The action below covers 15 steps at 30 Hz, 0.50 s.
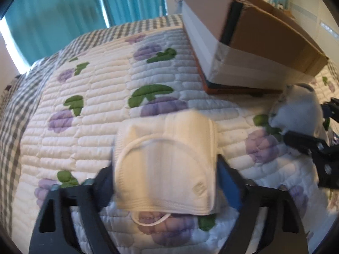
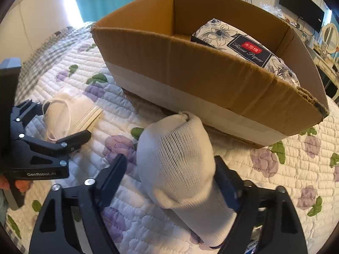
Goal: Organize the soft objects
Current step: 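Grasp the white face mask with the left tool while the right grasps the grey sock, then carry the mask and sock over the cardboard box and release both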
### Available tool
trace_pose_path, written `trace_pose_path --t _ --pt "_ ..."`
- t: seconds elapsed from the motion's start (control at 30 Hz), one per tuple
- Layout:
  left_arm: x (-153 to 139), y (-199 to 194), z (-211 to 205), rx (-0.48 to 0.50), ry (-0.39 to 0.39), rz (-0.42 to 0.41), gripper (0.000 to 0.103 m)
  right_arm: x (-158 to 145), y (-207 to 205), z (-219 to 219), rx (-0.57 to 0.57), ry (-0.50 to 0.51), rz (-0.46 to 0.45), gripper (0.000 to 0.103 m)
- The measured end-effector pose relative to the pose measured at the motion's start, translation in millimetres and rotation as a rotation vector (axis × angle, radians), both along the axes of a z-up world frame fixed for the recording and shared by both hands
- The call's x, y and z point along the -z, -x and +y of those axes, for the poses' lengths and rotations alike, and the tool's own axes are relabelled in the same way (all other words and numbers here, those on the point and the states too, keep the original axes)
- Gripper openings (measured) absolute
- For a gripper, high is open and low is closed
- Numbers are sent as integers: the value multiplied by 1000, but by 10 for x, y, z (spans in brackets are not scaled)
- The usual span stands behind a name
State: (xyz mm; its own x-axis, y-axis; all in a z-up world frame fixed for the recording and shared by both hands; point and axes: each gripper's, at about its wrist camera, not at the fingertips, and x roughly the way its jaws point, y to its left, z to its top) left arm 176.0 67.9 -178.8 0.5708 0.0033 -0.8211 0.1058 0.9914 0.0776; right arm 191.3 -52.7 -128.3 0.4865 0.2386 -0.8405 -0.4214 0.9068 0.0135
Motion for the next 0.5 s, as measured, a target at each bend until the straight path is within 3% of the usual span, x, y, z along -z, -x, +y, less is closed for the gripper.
trace_pose_path --t 0.3,0.5 --pt "-154 79 -79 39 6 -4 17 -122 51 -102 10 -4 -22 57" --pt "-448 220 -171 64 1 -44 10 -427 216 -170 10 -25 -73 55"
